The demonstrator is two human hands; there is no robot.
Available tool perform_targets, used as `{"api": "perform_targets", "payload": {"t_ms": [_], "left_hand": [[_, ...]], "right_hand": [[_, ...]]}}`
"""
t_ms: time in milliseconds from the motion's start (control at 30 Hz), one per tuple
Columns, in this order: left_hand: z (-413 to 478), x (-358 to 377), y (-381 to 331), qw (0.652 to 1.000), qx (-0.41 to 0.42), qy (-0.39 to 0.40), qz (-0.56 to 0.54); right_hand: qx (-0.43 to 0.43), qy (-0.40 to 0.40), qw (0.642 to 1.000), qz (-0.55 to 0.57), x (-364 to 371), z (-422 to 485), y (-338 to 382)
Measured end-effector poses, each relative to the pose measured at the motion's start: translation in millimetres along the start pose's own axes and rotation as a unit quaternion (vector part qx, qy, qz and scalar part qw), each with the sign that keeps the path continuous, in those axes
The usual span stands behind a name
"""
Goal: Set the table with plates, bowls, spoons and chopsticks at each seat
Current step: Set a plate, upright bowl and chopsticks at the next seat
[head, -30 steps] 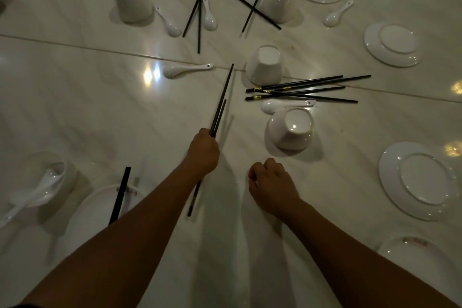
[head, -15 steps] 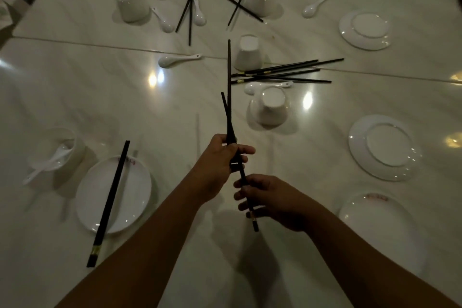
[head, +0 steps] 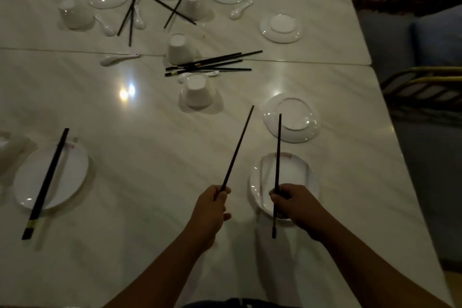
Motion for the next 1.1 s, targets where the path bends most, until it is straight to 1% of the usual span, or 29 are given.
{"api": "perform_targets", "payload": {"t_ms": [133, 233, 300, 433, 533, 700, 800, 933, 1100], "left_hand": [[-25.9, 44.2, 16.5, 0.999, -0.007, 0.040, 0.027], [-43.5, 71.4, 30.1, 0.996, -0.029, 0.076, 0.032], [-50.2, 84.8, 39.7, 0.995, -0.046, 0.080, 0.038], [-52.6, 102.7, 54.7, 0.993, -0.092, 0.059, 0.037], [-53.0, 113.8, 60.1, 0.990, -0.111, 0.067, 0.047], [-50.6, 127.5, 56.4, 0.988, -0.088, 0.079, 0.102], [-45.0, 131.0, 55.9, 0.985, -0.068, 0.081, 0.138], [-36.8, 133.7, 53.4, 0.982, -0.043, 0.076, 0.165], [-29.0, 129.6, 52.4, 0.986, -0.038, 0.069, 0.150]], "right_hand": [[0.014, -0.009, 0.998, -0.066, -29.8, -2.6, -31.4], [0.019, -0.007, 0.995, -0.098, -40.6, -0.7, -45.9], [0.018, 0.001, 0.994, -0.109, -42.8, 1.3, -51.9], [0.014, 0.019, 0.992, -0.126, -44.9, 6.8, -58.5], [0.002, 0.019, 0.991, -0.131, -46.5, 11.4, -59.1], [-0.050, 0.004, 0.979, -0.196, -47.8, 18.9, -51.5], [-0.065, -0.003, 0.971, -0.230, -46.2, 22.1, -47.8], [-0.074, -0.008, 0.969, -0.235, -41.3, 24.8, -47.2], [-0.079, -0.018, 0.972, -0.223, -38.4, 25.5, -48.0]]}}
Point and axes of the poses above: each hand's wrist, its own z-axis towards the middle knuckle, its own x-axis out of the palm, y = z × x, the point moved 6 cm from there along z, towards the middle knuckle, and after that the axes turned 6 degrees about z, right-handed, at the moved point
